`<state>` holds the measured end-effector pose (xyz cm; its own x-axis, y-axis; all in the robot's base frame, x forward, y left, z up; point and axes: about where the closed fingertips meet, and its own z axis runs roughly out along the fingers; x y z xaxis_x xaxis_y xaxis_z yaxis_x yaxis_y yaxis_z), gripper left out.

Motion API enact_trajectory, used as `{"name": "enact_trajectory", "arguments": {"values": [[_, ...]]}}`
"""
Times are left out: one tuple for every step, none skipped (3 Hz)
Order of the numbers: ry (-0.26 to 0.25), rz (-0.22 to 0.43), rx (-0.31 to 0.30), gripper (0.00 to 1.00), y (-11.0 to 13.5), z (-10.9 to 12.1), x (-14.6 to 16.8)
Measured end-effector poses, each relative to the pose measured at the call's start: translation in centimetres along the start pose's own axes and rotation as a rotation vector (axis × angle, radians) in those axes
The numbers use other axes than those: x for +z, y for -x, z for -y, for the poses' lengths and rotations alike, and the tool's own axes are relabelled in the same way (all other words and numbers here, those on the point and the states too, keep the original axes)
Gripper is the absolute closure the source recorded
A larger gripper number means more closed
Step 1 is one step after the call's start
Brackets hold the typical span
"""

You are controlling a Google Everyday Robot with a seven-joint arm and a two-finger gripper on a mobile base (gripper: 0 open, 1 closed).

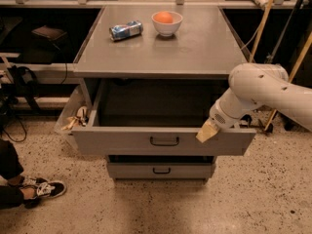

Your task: Open top drawer

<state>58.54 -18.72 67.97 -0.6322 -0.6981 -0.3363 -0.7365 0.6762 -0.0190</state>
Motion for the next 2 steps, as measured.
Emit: {"name": "enact_trajectory", "arguments": {"values": [[-0.007,0.012,0.01,1.0,-0.71,-0.54,-0.2],[-0.007,0.025,0.023,1.0,-0.54,-0.93,-0.49]]}}
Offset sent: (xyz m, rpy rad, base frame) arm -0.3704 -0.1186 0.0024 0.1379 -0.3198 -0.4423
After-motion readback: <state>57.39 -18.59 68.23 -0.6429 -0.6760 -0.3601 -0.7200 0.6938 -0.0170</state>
